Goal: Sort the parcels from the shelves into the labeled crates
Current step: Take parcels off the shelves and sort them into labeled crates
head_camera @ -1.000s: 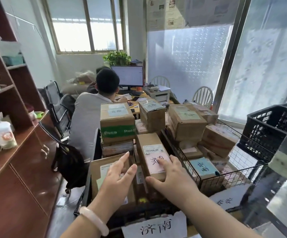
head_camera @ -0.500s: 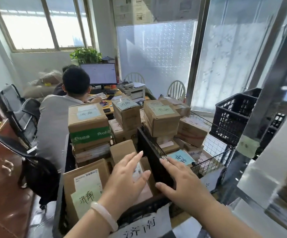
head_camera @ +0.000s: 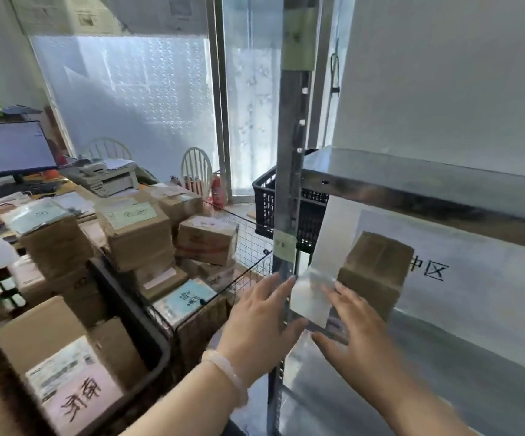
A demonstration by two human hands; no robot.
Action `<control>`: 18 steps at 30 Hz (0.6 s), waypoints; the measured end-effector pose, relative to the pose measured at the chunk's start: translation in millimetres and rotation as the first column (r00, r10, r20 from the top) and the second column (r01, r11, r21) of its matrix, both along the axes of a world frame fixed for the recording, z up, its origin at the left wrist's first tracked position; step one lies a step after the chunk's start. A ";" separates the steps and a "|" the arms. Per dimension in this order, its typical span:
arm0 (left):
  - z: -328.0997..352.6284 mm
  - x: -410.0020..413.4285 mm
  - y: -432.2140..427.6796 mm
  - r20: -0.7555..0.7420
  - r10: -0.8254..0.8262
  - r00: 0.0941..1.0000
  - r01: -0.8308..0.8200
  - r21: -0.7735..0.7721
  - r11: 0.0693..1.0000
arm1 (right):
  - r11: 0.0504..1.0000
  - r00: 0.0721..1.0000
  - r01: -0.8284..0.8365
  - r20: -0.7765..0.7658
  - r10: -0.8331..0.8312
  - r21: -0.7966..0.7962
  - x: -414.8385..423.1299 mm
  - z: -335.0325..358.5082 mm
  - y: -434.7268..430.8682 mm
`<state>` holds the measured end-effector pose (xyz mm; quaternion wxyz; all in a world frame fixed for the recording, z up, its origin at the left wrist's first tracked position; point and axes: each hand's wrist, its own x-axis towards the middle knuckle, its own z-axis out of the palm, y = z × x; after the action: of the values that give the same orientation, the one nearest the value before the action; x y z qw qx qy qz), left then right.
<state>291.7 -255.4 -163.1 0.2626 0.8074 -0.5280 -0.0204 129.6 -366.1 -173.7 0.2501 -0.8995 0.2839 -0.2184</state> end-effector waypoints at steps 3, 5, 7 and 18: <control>5.9 -28.8 -47.5 0.026 -0.119 0.993 0.119 -0.007 0.993 | 0.991 0.991 0.130 0.031 -0.129 -0.031 -37.2 1.9 -22.9; 13.4 -45.7 -81.3 0.001 -0.160 0.987 0.160 -0.044 0.986 | 0.977 0.979 0.204 0.015 -0.203 -0.063 -57.6 3.2 -35.5; 17.6 -59.9 -114.2 0.006 -0.153 0.988 0.153 -0.026 0.988 | 0.962 0.965 0.261 -0.008 -0.262 -0.083 -74.7 0.8 -47.1; -6.0 -84.1 -221.1 -0.047 0.122 0.991 -0.100 0.334 0.937 | 0.952 0.956 0.287 -0.089 -0.279 0.105 -153.8 -37.3 -111.3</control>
<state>207.6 -476.5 -169.1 0.1416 0.8673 -0.4617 -0.1209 -24.2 -477.4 -211.0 0.2577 -0.8408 0.4311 -0.2022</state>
